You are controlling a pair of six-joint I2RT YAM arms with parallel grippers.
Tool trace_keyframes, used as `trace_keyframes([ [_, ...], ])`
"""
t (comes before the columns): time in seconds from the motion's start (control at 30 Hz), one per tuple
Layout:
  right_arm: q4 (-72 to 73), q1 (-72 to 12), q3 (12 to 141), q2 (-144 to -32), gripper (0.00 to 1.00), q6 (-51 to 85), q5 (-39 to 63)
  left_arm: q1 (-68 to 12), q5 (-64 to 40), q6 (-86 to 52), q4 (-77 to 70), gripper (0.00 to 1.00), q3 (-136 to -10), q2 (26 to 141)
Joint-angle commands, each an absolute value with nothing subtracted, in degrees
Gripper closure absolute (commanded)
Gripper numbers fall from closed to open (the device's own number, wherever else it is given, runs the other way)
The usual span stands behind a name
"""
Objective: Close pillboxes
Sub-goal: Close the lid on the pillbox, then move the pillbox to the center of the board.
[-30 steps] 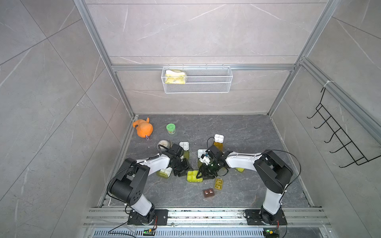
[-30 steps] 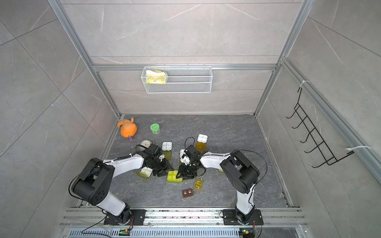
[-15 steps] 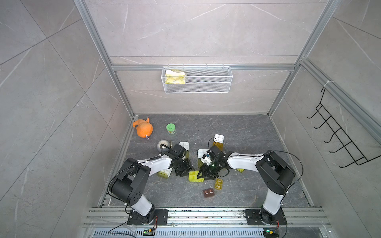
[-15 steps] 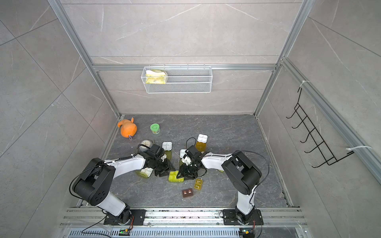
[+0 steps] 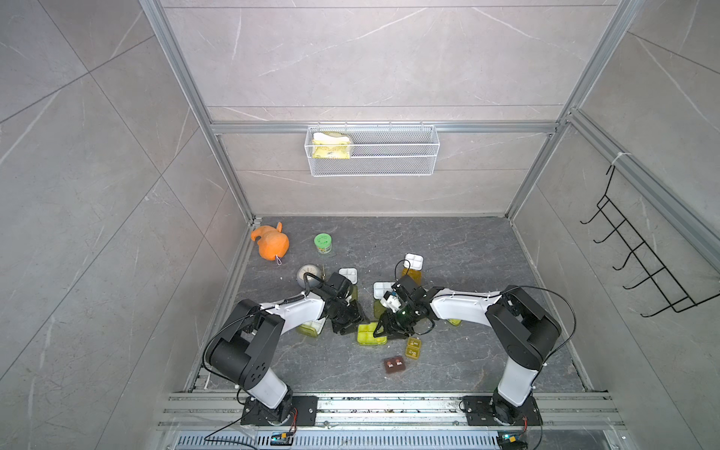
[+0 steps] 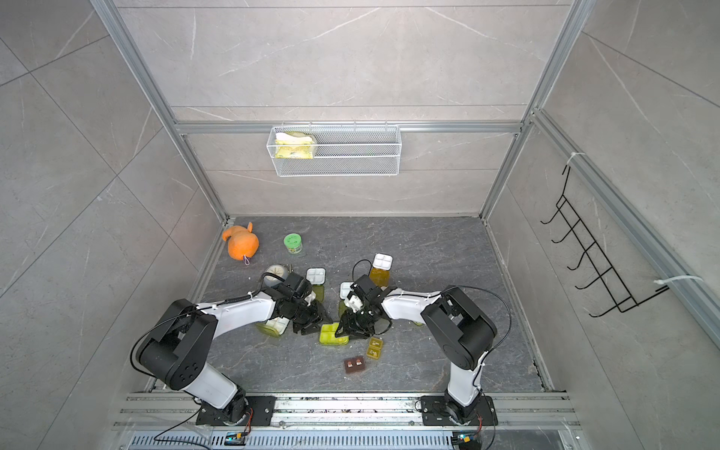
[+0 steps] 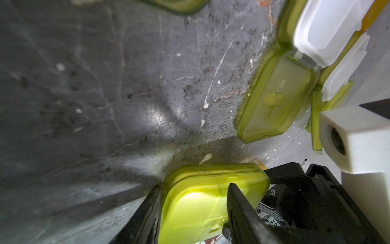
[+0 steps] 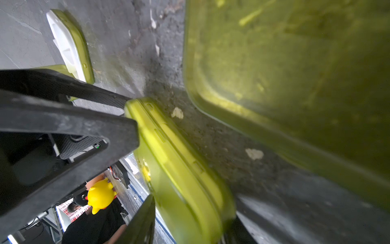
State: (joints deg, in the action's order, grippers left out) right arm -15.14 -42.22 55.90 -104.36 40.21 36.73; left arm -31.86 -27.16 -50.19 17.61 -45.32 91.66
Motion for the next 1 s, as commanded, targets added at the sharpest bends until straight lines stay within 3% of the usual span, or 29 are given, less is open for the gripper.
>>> trace_keyframes([
  [0.0,-19.4,-42.8,54.9,-104.0,0.48,38.1,29.6,-33.1,-29.9,-51.2,17.9,0.49,-45.4,90.9],
  [0.17,-22.2,-42.5,54.2,-101.5,0.41,36.9,28.1,-33.2,-29.2,-50.5,20.1,0.45,-47.0,90.0],
  [0.57,-25.7,-41.0,52.7,-94.2,0.39,34.9,27.9,-33.0,-26.9,-49.5,28.8,0.39,-50.8,82.8],
  [0.97,-32.0,-41.0,64.2,-92.3,0.37,32.4,30.6,-30.2,-24.7,-47.8,43.1,0.36,-55.9,70.5],
])
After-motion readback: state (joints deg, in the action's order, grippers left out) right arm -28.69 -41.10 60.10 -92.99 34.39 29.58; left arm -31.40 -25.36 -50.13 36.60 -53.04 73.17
